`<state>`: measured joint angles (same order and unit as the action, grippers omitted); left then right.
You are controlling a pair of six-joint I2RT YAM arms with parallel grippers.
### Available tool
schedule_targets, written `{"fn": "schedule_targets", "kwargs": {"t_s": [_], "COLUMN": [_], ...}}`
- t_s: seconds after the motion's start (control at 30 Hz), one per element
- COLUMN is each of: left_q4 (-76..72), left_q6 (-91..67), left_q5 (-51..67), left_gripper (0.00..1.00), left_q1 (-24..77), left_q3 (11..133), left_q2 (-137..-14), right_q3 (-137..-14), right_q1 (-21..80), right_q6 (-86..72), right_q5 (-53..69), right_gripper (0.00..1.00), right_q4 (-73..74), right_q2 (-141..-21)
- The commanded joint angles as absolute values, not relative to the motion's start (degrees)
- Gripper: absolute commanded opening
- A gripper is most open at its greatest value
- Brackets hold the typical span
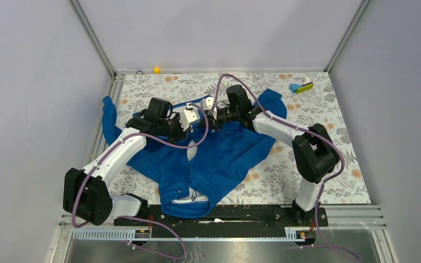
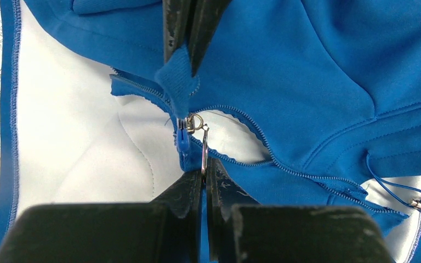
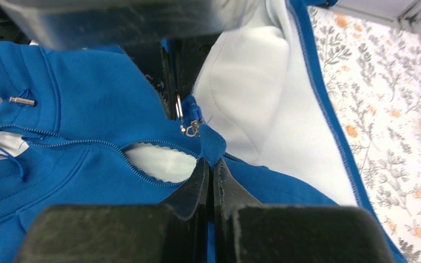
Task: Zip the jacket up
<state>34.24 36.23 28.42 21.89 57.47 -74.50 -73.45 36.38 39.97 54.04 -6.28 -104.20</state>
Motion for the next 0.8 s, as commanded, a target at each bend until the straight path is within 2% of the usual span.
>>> {"fn": "schedule_targets", "kwargs": {"t_s": [0.0,0.23,0.37,0.53,0.7,0.77], "left_q4": [33.6,33.8,33.8,33.8,33.7,33.6], "left_q6": [37.3,37.3,37.3,37.3,37.3,37.2], "left_q5": [29.1,29.6,29.9,29.7,29.5,29.5], "left_gripper": [0.0,0.0,0.0,0.0,0.0,0.0], "left_q1": [22.7,22.8,22.8,22.8,22.8,22.8], "left_q3": [57.8,58.2,58.1,58.1,58.1,57.9], "left_q2": [-74.5,-74.4,-74.3,-74.1,-73.2,-72.8], "right_q3": [-72.7,-74.3,-73.5,-70.0,-72.9,-72.8], "right_q1": [37.3,38.4,39.3,39.4,39.8,39.8], "right_q6": [38.5,43.7,38.9,32.0,37.6,34.4], "right_q5": [56.3,56.3,55.9,62.3,62.6,62.2], "right_gripper": [0.0,0.0,0.0,0.0,0.0,0.0], "right_q4": [-16.1,-11.1,-17.5,-28.6,-17.9,-21.2], "right_q2": [-100.0,-100.9,-102.1,-101.1,-102.5,-103.0]}}
